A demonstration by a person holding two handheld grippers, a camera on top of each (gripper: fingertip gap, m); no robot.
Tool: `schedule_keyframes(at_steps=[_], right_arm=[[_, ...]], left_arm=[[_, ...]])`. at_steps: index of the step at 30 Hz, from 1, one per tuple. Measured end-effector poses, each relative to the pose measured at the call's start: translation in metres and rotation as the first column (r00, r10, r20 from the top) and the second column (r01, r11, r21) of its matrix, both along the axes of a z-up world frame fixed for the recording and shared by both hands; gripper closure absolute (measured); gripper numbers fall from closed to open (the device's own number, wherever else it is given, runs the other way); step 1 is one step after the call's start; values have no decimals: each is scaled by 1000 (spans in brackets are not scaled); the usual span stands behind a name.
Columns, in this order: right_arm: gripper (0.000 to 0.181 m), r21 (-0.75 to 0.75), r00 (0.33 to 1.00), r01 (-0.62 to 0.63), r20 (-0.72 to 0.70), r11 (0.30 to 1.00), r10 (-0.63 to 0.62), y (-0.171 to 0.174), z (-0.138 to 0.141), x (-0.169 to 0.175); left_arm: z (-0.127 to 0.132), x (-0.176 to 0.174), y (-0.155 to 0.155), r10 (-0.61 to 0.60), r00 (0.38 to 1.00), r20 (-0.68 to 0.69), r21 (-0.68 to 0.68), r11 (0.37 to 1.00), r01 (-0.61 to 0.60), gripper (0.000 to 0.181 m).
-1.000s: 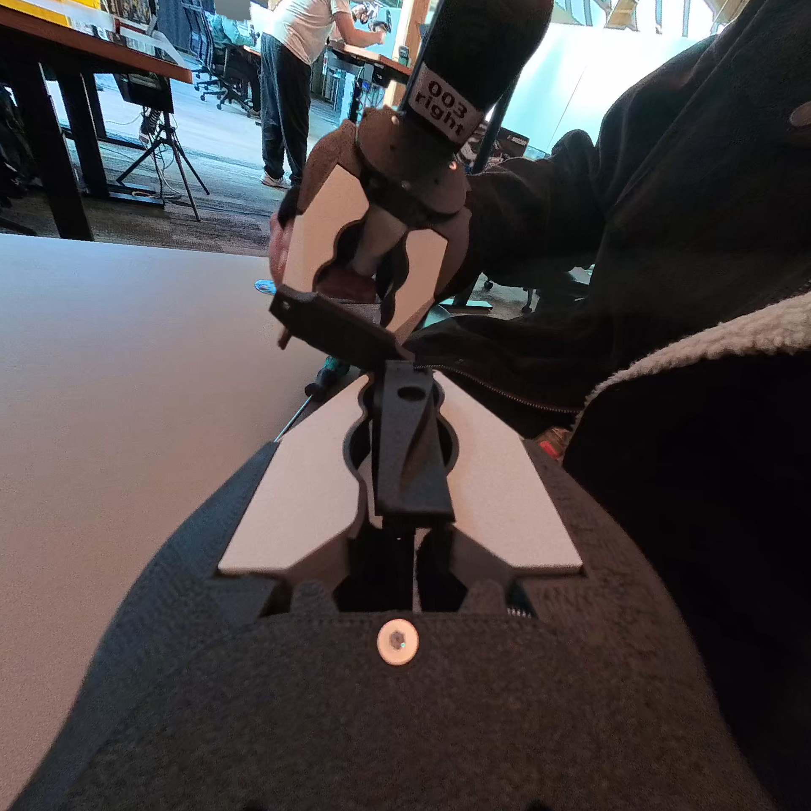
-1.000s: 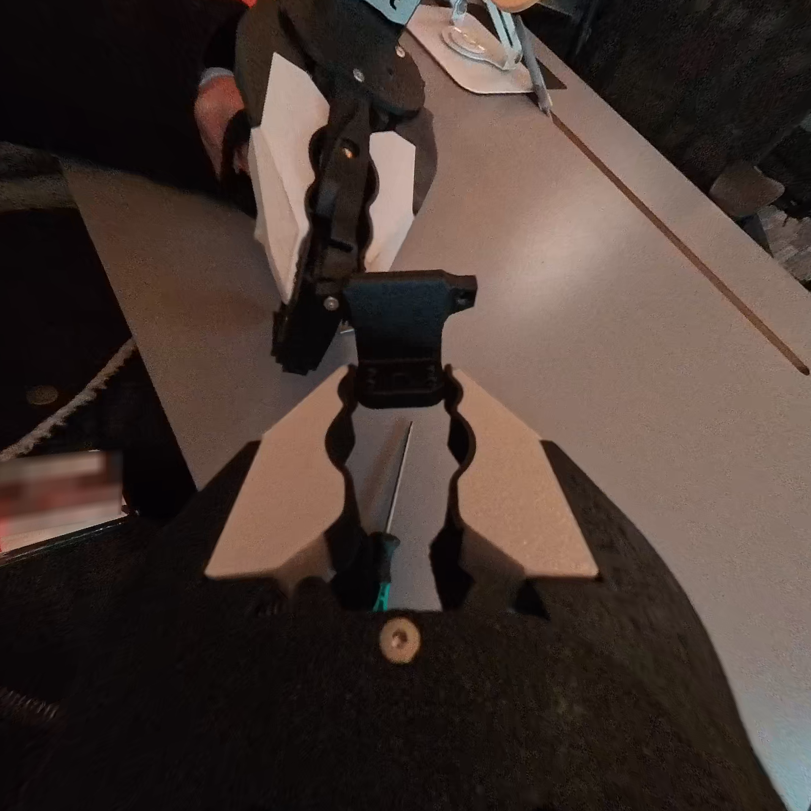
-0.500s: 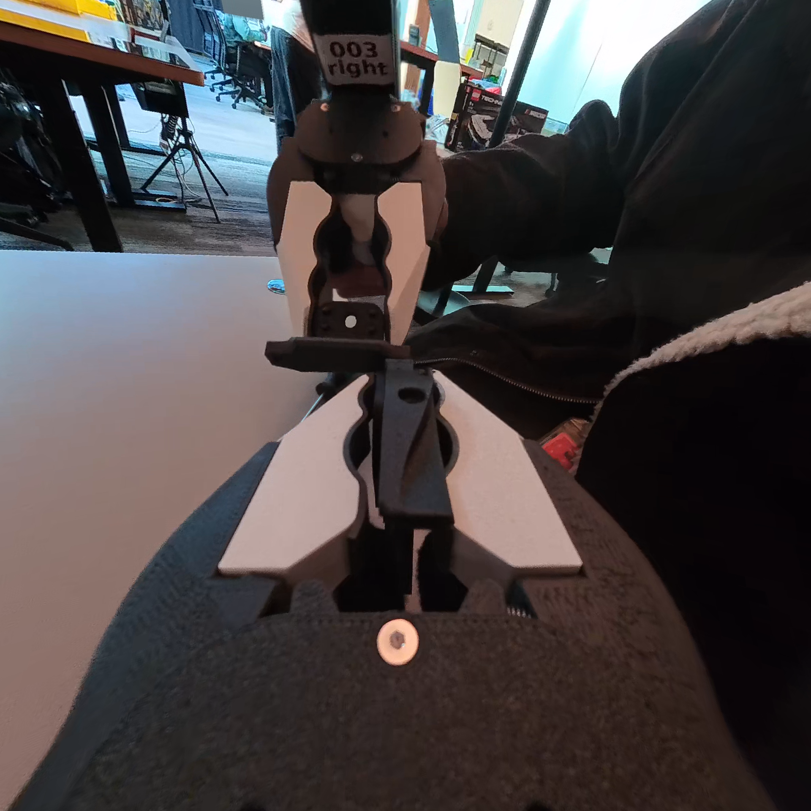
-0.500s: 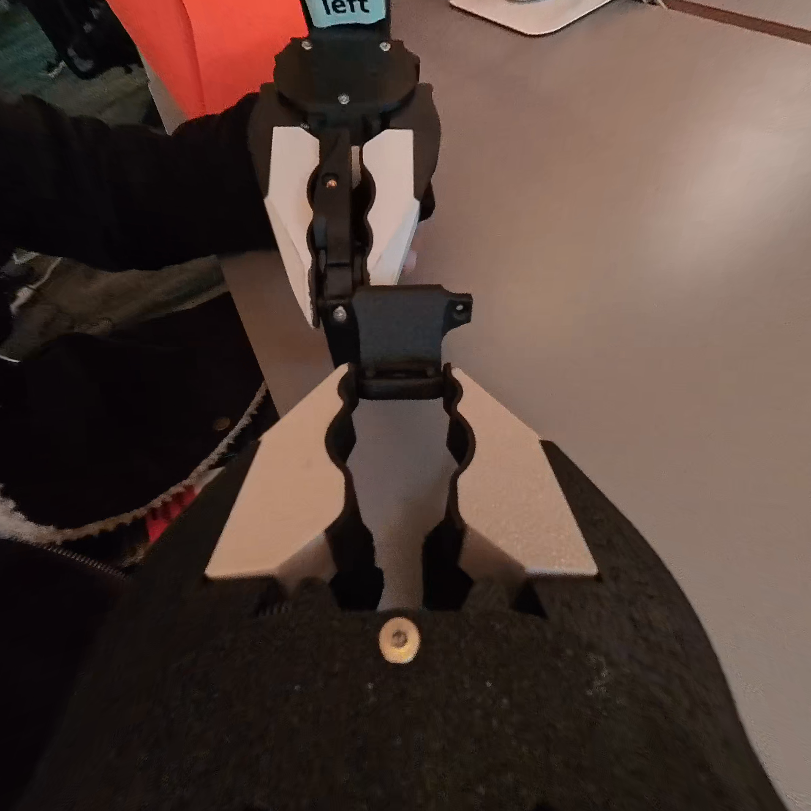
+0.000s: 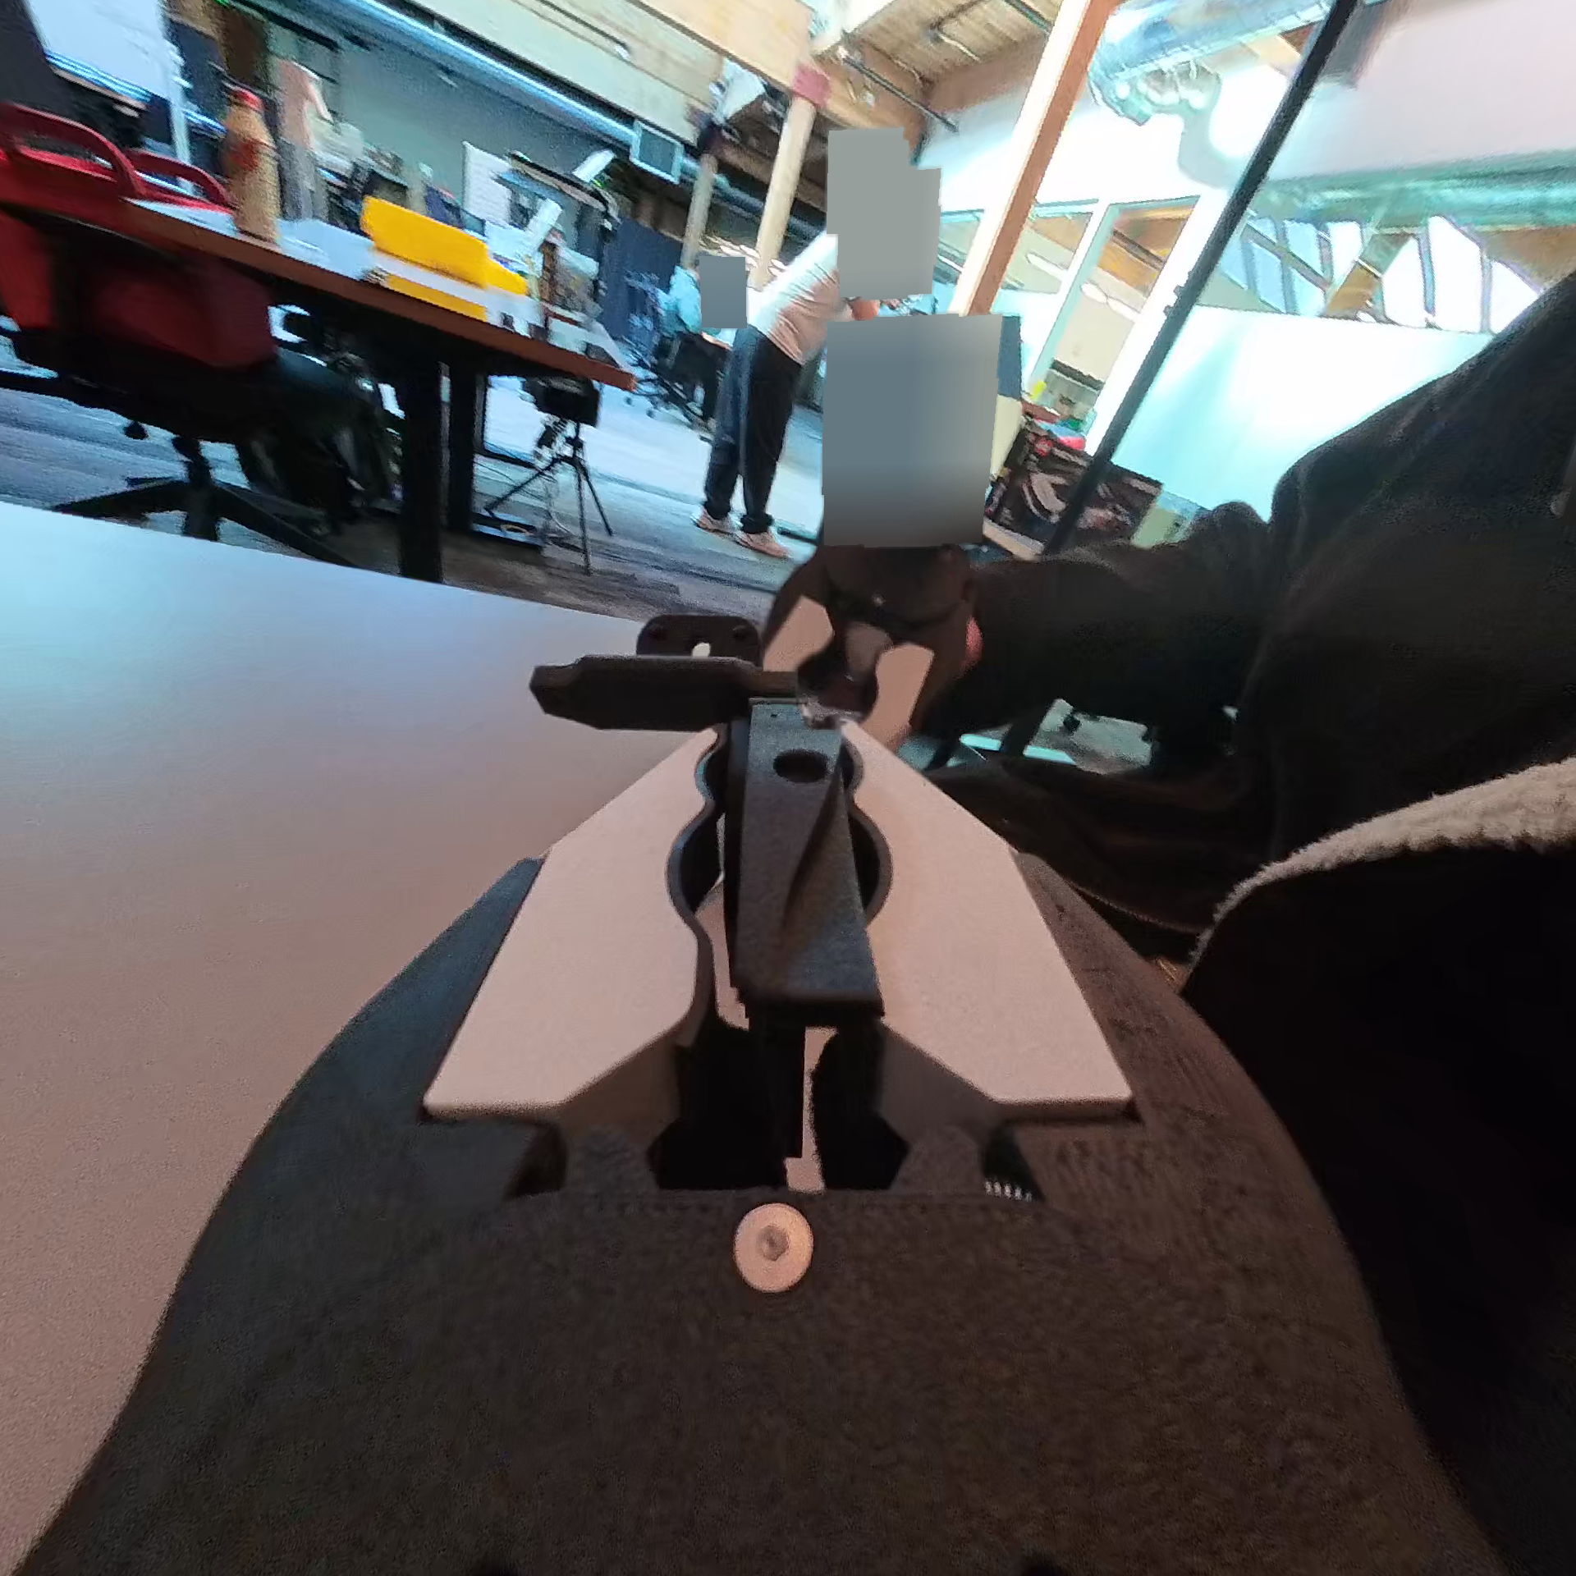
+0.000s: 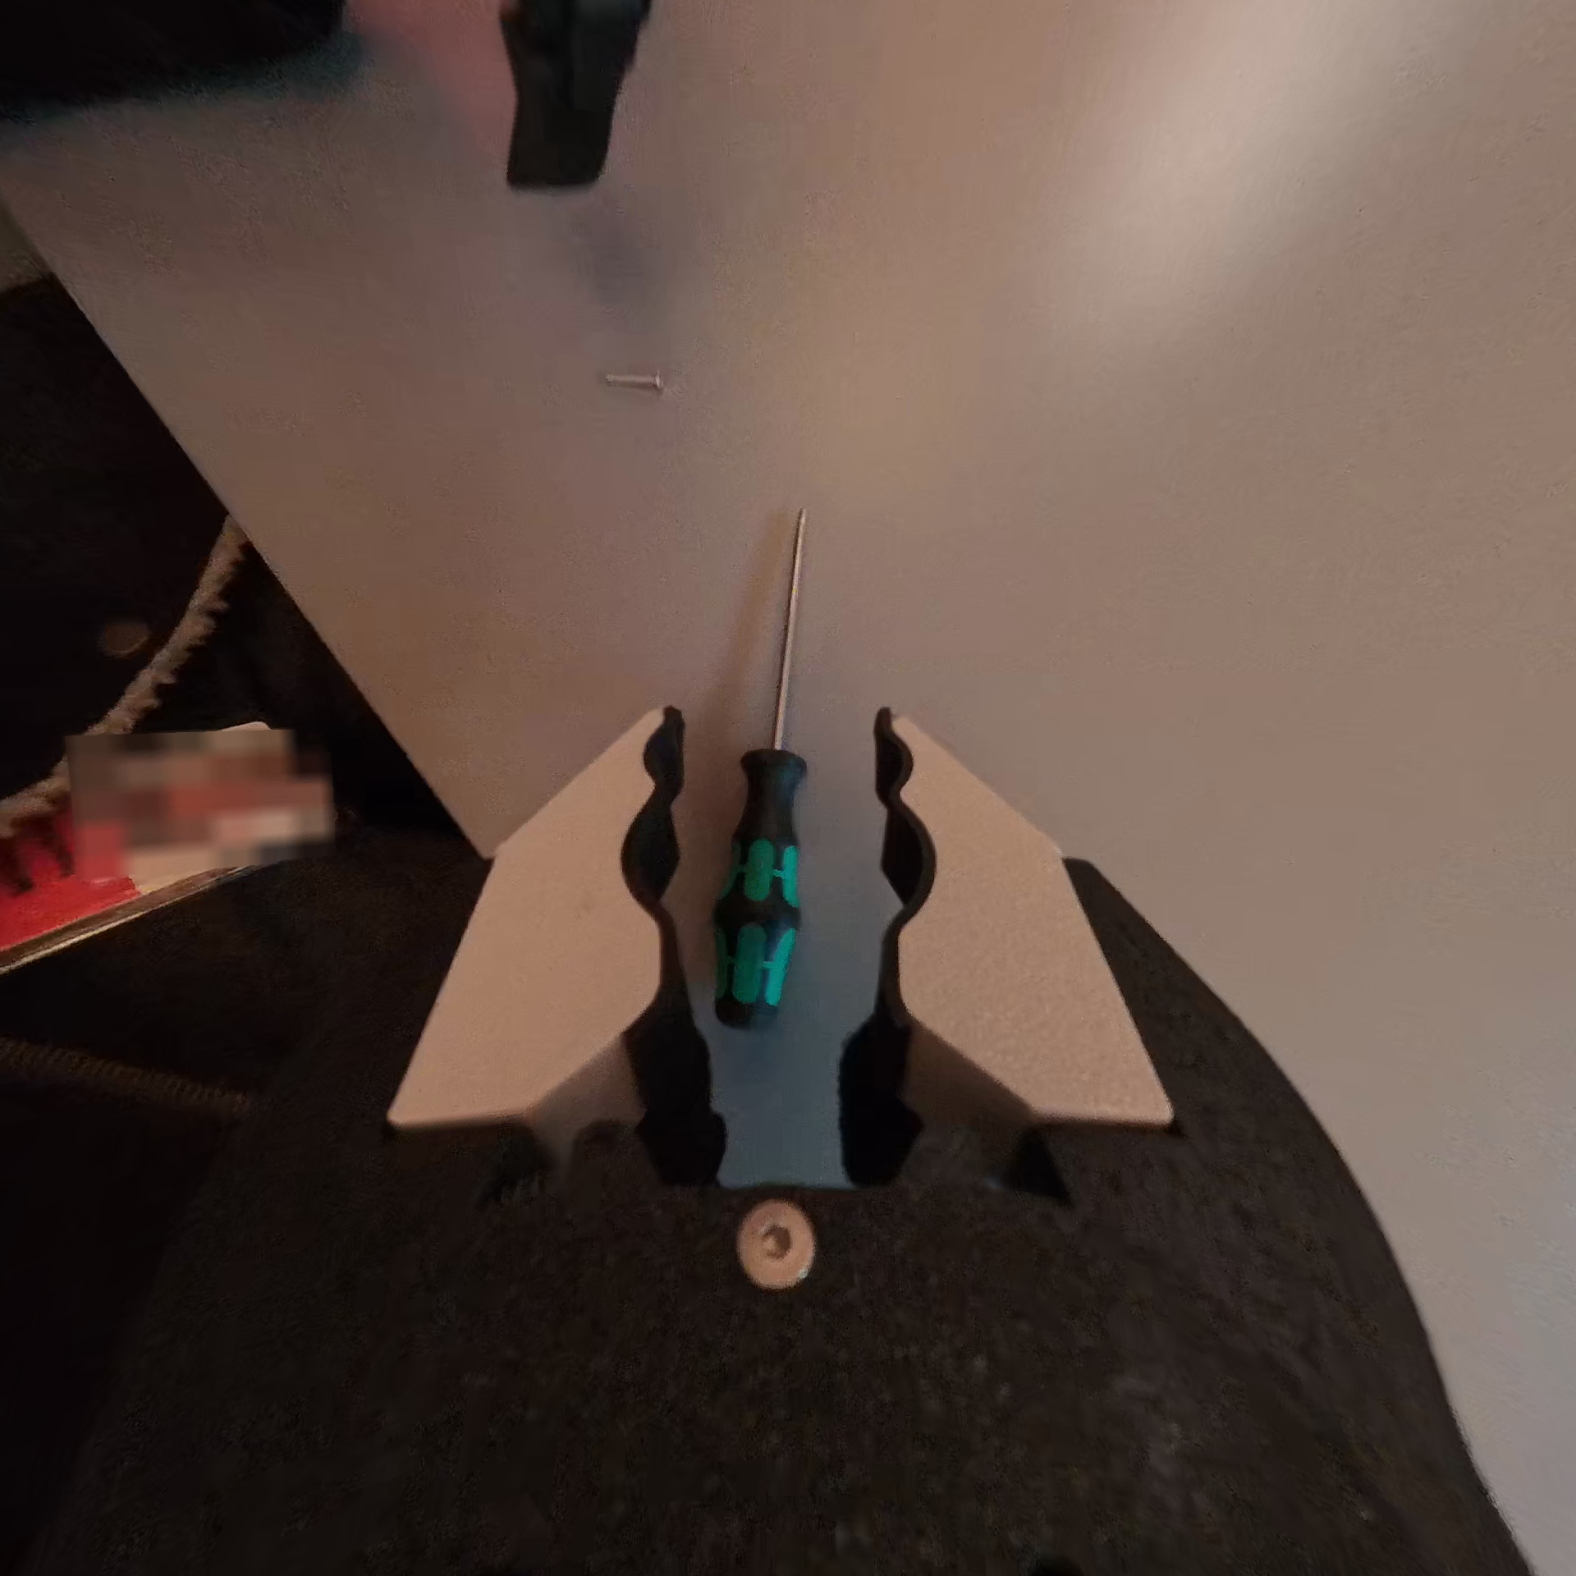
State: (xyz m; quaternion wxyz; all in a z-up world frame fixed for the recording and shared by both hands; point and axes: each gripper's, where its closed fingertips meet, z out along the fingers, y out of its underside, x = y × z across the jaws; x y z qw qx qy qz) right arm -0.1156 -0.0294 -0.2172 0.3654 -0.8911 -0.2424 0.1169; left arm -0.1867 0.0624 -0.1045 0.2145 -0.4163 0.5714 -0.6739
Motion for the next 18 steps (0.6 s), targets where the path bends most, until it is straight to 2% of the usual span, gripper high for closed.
schedule_keyframes(at_steps=[5, 10, 12, 13, 15, 16, 18], right_arm=[[150, -96, 995, 8, 98, 995, 2, -2, -22, 5], [149, -95, 997, 45, 64, 994, -39, -21, -16, 10], [140, -111, 998, 43, 51, 993, -38, -29, -24, 11], [139, -86, 999, 19, 44, 996, -16, -32, -27, 13], [159, 68, 996, -71, 64, 995, 66, -29, -25, 12], [158, 109, 994, -71, 92, 992, 61, -30, -27, 15], [158, 138, 998, -16, 55, 990, 9, -34, -26, 19]], left_arm=[[6, -5, 20, 46, 999, 18, -44, 998, -46, 160], [1, -4, 16, 36, 999, 1, -25, 999, -36, 160], [-1, -4, 12, 17, 1000, -5, -21, 1000, -17, 160], [-1, -3, 10, 10, 1000, -8, -20, 1000, -10, 160], [-4, -3, 7, 2, 1000, -15, -14, 1000, -2, 160], [-4, -3, 6, -1, 1000, -15, -13, 1000, 1, 160], [-4, -3, 6, -4, 1000, -17, -18, 1000, 4, 160]])
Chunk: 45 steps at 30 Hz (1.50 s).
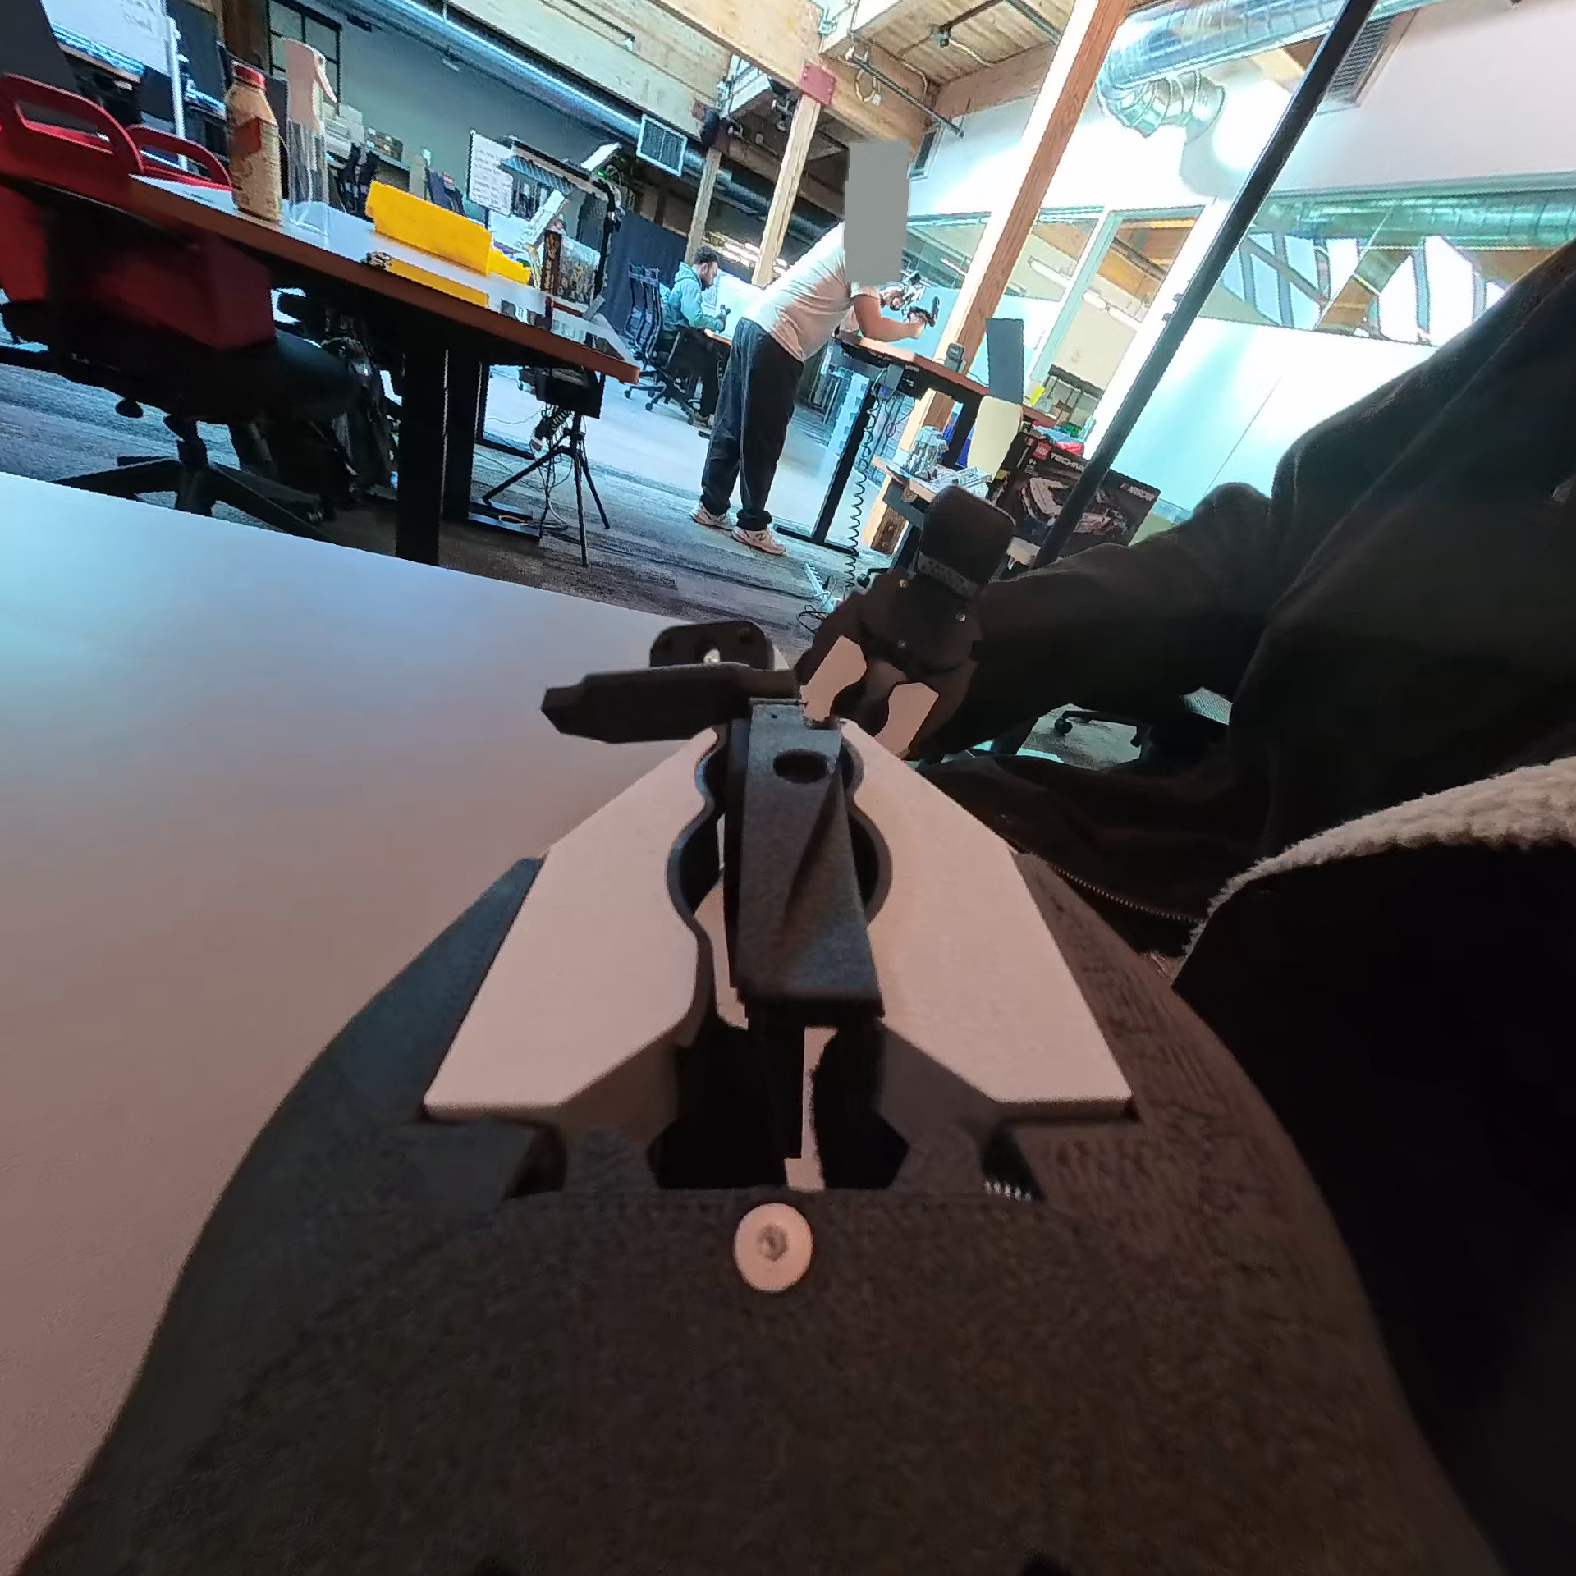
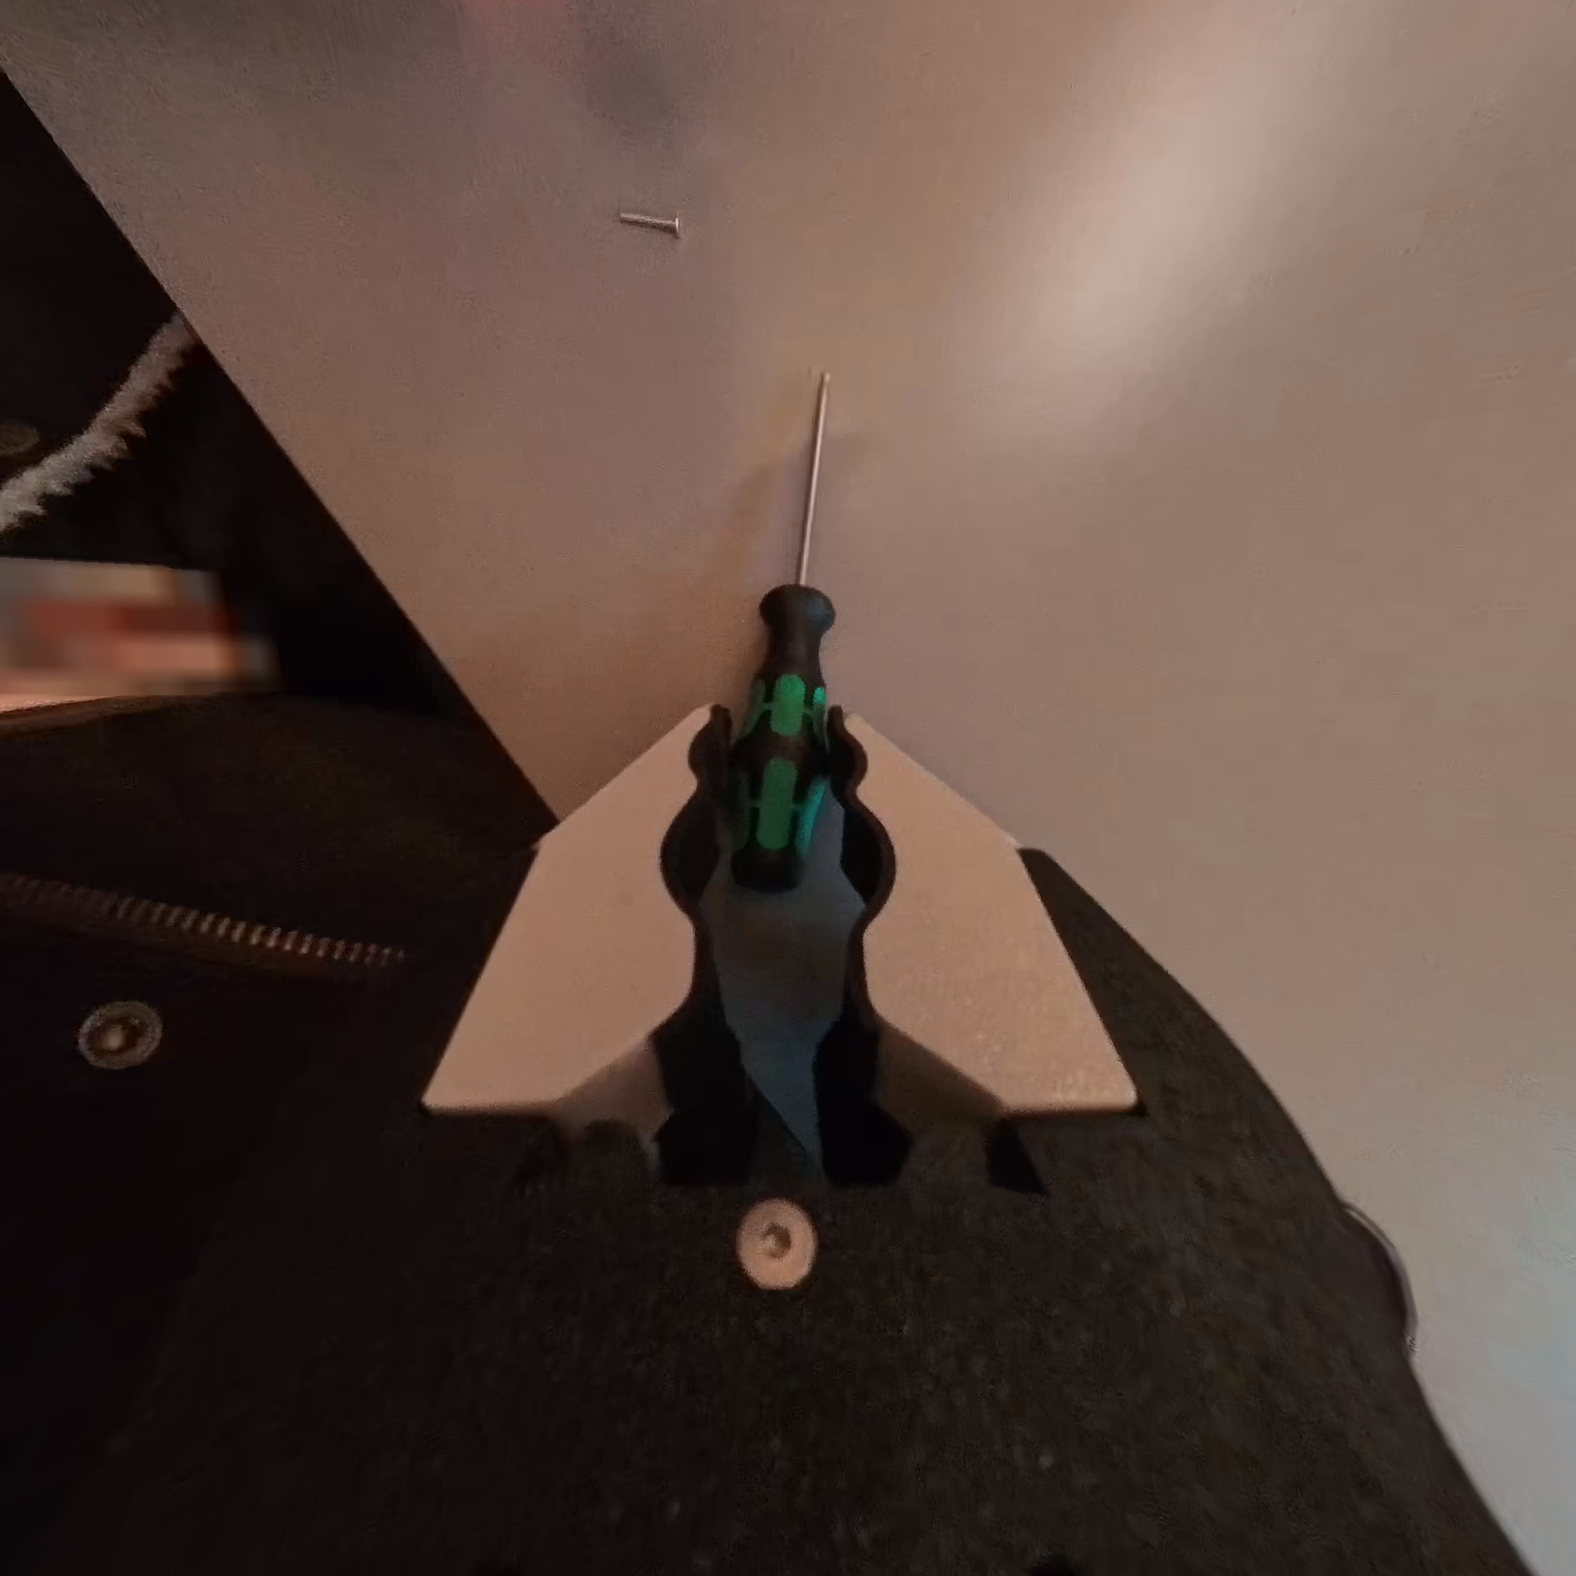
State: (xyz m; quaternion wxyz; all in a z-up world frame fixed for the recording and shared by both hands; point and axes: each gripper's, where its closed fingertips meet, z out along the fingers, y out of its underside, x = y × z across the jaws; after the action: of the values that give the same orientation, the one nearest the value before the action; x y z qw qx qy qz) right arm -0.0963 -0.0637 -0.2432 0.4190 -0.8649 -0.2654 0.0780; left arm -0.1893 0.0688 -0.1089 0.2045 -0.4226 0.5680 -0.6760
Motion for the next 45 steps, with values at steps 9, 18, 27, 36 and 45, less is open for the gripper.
schedule_keyframes(at_steps=[9, 18, 27, 36, 45], right_arm=[[159, -72, 998, -10, -61, 997, 5, 1, 7, 1], [160, 90, 839, -278, 508, 956, 196, 12, 101, -7], [160, 204, 860, -322, 472, 925, 195, 11, 129, -26], [160, 171, 822, -355, 525, 919, 220, 12, 118, -31], [160, 164, 820, -359, 526, 919, 226, 14, 116, -34]], left_arm=[[-7, 2, -12, -34, 999, -19, 28, 999, 34, 160], [-17, 2, -26, -70, 996, -54, 111, 991, 76, 160], [-33, 3, -35, -61, 994, -94, 251, 964, 83, 160], [-38, 3, -48, -100, 989, -108, 277, 953, 126, 160], [-39, 3, -49, -106, 988, -111, 266, 955, 132, 160]])
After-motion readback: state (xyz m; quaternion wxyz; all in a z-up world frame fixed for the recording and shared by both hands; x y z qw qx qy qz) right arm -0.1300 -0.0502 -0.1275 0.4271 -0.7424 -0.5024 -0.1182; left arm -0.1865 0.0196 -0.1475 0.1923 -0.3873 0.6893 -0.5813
